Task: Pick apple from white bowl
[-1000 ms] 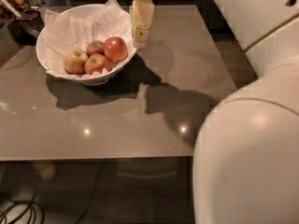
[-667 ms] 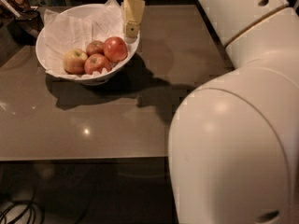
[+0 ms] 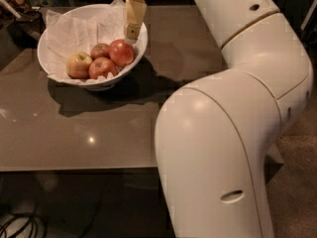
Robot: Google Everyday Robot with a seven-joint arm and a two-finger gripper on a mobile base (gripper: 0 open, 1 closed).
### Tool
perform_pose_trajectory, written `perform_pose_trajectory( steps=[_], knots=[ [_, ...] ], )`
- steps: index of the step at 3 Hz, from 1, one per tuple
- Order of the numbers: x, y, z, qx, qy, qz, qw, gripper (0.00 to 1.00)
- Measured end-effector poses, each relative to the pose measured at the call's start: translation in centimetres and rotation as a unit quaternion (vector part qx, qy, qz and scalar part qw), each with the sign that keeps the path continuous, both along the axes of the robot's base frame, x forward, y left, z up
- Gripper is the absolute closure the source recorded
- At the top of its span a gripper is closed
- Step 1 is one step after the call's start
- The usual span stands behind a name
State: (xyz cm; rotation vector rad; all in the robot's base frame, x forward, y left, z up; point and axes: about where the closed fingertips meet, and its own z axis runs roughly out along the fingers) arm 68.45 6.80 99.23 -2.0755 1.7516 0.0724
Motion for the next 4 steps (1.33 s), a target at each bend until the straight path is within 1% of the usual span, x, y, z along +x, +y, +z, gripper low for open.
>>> perform_pose_trajectory(
  steps=[2,3,4],
  knots=[
    [1.2,0.2,-1.3,0.008,0.017,-0.016,0.9997,0.11],
    [1.6,0.3,-2.4,0.009,0.031,-0.023,0.9992,0.22],
    [1.8,0.2,-3.5,0.011,0.046,-0.03,0.9984,0.23]
  ],
)
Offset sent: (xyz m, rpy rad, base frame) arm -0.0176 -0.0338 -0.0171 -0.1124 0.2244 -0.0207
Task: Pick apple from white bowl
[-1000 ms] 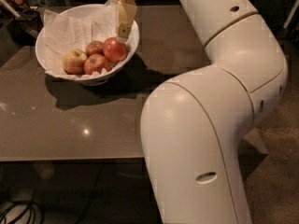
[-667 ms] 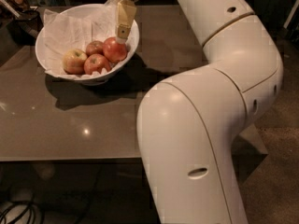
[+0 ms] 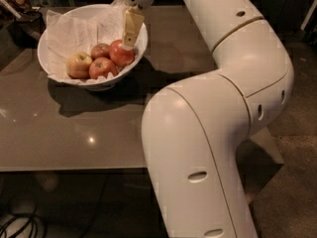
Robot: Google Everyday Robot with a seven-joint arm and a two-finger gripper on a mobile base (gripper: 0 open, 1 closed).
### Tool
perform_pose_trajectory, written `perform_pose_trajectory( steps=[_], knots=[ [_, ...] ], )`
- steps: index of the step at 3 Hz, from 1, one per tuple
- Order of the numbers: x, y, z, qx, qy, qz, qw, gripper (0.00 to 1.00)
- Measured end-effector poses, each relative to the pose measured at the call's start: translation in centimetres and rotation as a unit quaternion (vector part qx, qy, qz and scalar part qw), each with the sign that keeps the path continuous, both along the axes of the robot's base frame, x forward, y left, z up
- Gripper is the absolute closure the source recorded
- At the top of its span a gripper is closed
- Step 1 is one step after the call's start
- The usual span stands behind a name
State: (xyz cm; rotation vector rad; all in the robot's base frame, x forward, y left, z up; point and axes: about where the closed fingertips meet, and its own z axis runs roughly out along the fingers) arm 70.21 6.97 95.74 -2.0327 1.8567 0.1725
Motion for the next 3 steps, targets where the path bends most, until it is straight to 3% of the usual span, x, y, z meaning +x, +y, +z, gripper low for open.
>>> perform_pose_trajectory(
  steps=[3],
  knots=[
    [-0.1,0.5,-2.7,-0.004,0.034,0.006,0.9994,0.29]
  ],
)
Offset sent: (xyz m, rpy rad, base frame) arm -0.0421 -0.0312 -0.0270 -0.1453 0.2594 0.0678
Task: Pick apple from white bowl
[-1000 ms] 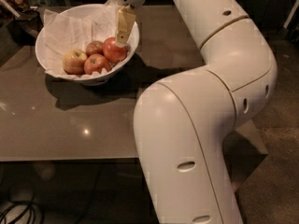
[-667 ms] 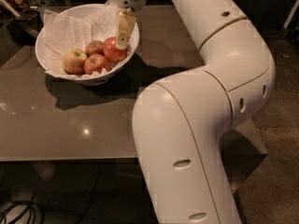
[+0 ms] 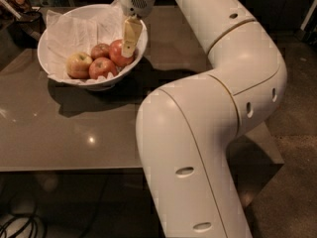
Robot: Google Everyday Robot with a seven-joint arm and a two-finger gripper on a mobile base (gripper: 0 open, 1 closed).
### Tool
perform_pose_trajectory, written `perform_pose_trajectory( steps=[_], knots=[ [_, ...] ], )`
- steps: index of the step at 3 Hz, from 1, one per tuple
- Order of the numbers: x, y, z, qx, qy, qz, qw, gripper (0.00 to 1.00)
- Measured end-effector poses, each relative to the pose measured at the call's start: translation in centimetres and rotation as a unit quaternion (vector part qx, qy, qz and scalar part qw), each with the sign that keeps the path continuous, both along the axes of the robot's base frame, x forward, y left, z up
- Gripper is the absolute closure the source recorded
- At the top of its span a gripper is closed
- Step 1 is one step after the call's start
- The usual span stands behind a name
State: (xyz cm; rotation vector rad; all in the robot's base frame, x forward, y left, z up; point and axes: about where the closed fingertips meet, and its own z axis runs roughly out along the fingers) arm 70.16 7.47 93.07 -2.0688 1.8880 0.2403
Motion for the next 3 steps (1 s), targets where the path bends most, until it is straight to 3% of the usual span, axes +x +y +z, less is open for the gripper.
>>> perform_pose_trajectory(
  steps=[3],
  knots=[
    [-0.4,0.3,-1.5,-0.01,0.021,0.006,0.9997,0.25]
  ],
)
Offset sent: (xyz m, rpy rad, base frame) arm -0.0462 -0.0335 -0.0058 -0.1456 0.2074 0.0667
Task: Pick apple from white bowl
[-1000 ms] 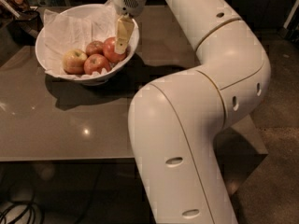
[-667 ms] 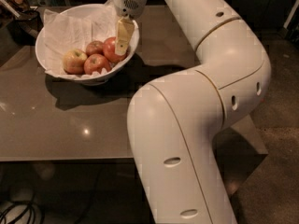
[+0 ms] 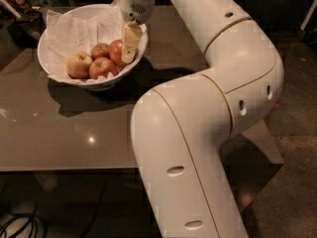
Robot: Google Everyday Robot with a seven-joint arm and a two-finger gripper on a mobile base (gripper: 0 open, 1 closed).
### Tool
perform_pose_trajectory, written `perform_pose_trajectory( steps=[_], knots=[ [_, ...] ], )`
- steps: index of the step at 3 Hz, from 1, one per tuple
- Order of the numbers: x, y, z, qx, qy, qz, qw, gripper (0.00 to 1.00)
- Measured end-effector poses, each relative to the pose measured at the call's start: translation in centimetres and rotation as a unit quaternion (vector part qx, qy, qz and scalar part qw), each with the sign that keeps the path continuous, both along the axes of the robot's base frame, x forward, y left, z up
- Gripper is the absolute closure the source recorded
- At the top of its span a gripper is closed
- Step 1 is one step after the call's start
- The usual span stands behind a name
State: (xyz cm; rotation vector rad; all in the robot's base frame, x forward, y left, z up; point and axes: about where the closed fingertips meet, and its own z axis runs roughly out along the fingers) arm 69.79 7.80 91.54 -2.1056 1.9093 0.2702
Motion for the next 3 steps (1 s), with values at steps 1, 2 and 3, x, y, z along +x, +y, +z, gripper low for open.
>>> perform_pose_trajectory(
  steps=[1,2,3],
  knots=[
    [0.0,0.1,-0.6,-0.004,0.006,0.001,1.0,0.31],
    [-0.1,0.0,-1.1,-0.006,0.015,0.001,0.9999,0.31],
    [-0.3,0.1,-1.6,-0.007,0.022,0.002,0.9997,0.29]
  ],
)
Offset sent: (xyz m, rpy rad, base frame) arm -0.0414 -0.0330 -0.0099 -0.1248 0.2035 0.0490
